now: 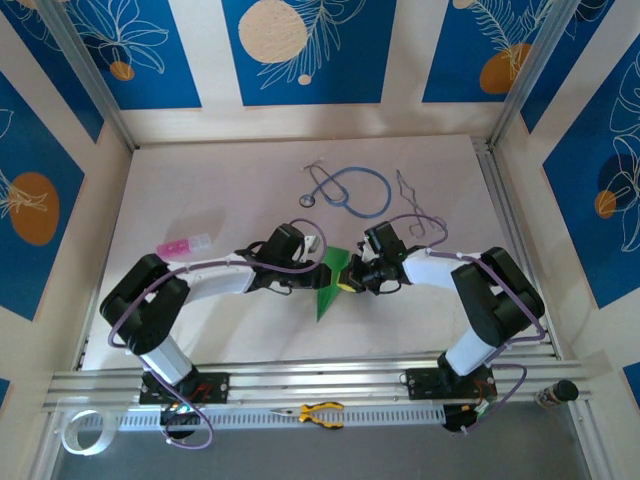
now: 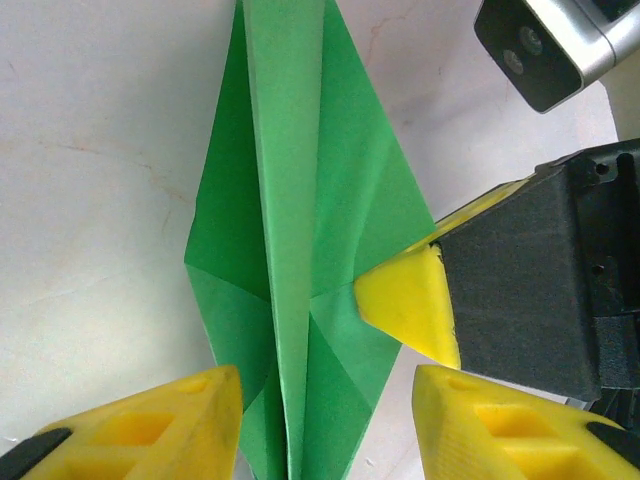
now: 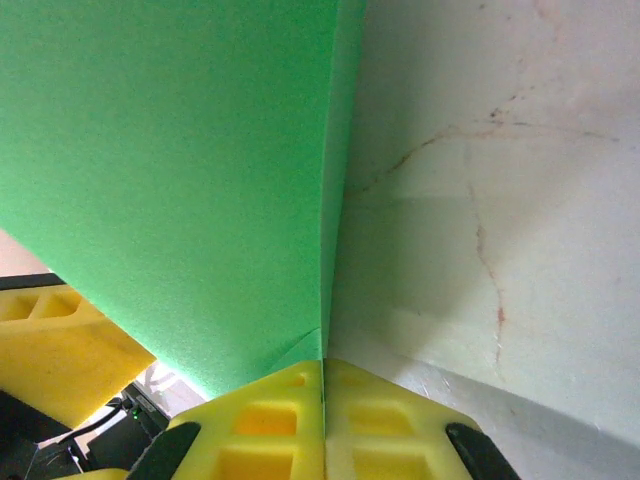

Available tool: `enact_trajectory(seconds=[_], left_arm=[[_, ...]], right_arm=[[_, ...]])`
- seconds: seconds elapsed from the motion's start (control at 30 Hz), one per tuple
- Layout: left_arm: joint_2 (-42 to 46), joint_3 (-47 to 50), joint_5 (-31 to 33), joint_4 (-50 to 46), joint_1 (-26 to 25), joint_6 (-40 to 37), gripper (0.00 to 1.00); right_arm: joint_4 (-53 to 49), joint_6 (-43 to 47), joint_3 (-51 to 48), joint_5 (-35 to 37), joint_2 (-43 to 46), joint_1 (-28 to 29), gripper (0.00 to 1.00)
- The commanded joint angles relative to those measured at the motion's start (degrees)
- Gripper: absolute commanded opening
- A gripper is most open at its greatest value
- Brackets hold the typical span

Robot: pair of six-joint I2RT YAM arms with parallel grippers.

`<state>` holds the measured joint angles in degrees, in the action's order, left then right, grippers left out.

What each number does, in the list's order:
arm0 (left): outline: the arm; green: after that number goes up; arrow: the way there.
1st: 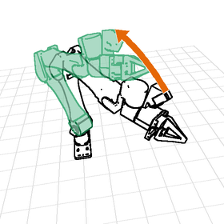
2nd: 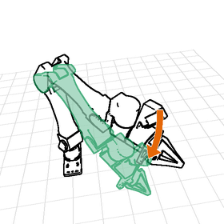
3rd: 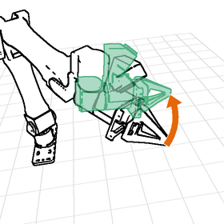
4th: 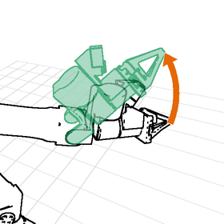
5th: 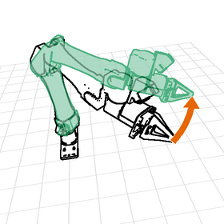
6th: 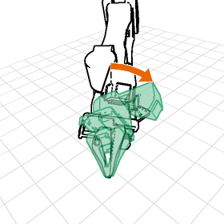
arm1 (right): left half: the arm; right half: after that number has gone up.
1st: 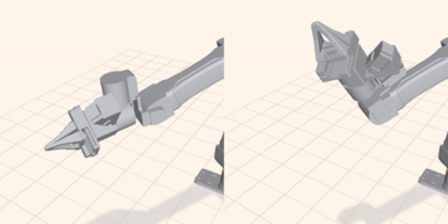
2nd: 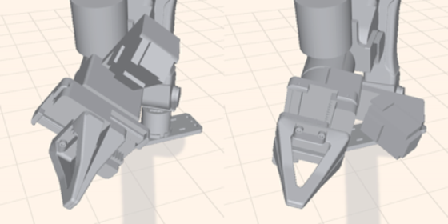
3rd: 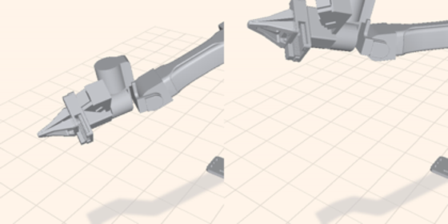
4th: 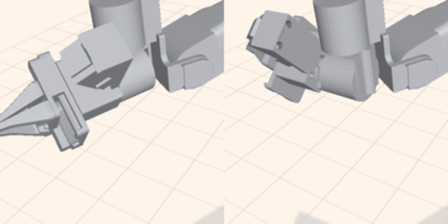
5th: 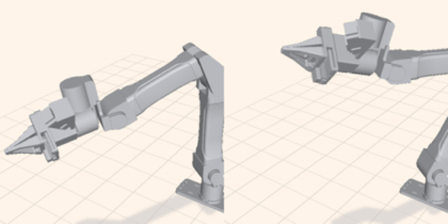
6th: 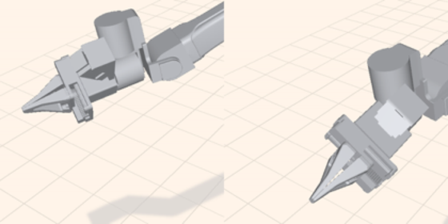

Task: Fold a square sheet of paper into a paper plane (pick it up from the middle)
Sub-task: Move a paper plane to the center of the table.

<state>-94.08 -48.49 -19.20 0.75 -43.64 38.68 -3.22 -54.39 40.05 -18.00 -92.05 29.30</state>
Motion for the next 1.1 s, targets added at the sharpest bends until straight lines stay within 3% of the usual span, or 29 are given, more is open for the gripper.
enact_trajectory(seconds=[0.0, 0.1, 0.33, 0.63, 1.07], left_arm=[[0.1, 0.1, 1.7, -2.1, -0.3, 0.1, 0.49], [0.7, 0.5, 3.4, -3.1, -0.2, 0.3, 0.51], [-0.7, 0.9, 0.5, -1.3, -0.4, 1.4, 0.51], [-2.4, 0.3, -3.2, 0.5, -0.7, 1.9, 0.42], [0.6, 0.6, 1.2, -3.1, -1.5, 1.4, 0.39]], right_arm=[[0.0, -0.6, 1.1, -0.8, 0.1, 0.5, 0.06], [-0.2, -0.4, 1.1, -0.6, 0.3, 0.4, 0.06], [-0.3, -0.3, 1.1, -0.8, 0.2, 0.3, 0.06], [-0.2, -0.5, 1.1, -0.8, 0.3, 0.4, 0.06], [-0.8, -0.1, 1.3, -0.6, 0.4, 0.3, 0.06]])
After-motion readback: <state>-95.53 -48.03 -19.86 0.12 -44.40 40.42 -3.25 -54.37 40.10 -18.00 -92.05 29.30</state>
